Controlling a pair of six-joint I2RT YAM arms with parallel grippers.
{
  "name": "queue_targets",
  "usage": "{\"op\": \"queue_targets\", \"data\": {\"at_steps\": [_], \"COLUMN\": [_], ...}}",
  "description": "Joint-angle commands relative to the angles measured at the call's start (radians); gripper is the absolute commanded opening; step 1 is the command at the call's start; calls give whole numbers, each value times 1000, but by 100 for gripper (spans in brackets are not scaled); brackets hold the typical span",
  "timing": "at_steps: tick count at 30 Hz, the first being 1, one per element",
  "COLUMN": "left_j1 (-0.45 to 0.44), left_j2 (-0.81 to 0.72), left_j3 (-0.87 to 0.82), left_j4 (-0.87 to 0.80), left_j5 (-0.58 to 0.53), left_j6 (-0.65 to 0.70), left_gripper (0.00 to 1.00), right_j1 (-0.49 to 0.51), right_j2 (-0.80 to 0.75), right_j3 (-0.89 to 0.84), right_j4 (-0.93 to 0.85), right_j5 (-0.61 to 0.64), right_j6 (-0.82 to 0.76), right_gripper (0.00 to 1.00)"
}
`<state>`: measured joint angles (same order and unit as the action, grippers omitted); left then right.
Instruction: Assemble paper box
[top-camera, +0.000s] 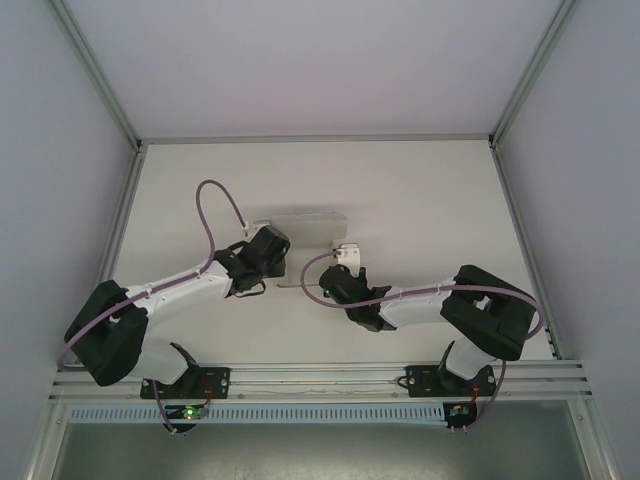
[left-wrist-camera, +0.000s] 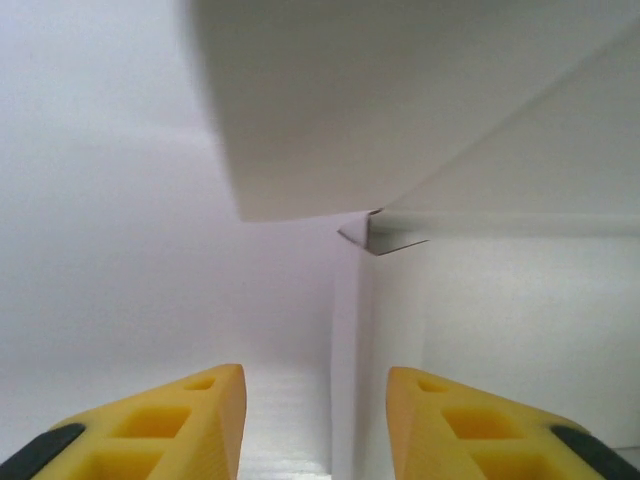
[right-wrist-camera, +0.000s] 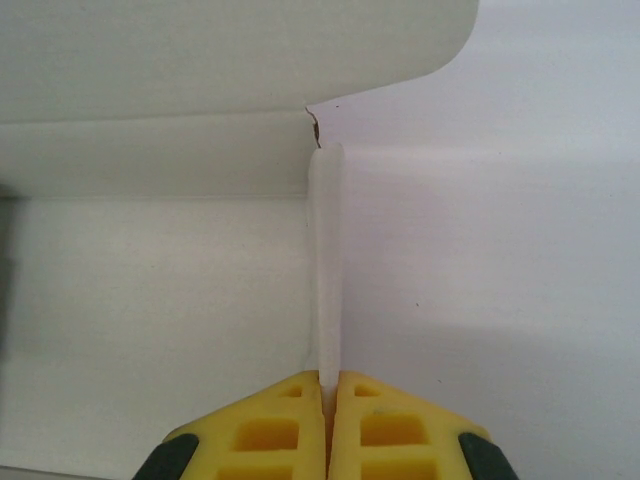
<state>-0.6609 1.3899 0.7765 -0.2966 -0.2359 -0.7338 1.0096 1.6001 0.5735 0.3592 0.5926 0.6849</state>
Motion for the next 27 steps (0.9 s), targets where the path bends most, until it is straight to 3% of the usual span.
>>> {"op": "queue_targets", "data": {"at_steps": [1, 12, 14, 21, 27], "left_j1": [52, 133, 136, 137, 173], "left_j2": [-15, 45, 21, -144, -104], "left_j3": [-52, -117, -131, -126, -152], "left_j4": [66, 241, 249, 94, 191], "left_j5": [97, 277, 290, 157, 269], "left_j6": [-28, -65, -77, -69, -87], "left_gripper": [38, 22, 22, 28, 28], "right_j1": [-11, -14, -15, -16, -17], "right_j2": [33, 54, 56, 54, 62], "right_j3": [14, 26, 27, 29, 33], "right_j4": [-36, -37, -42, -49, -51], "right_j5": [-21, -41, -40, -39, -48], "right_j6": [15, 10, 11, 16, 16], "right_gripper": [0, 0, 0, 0, 0]}}
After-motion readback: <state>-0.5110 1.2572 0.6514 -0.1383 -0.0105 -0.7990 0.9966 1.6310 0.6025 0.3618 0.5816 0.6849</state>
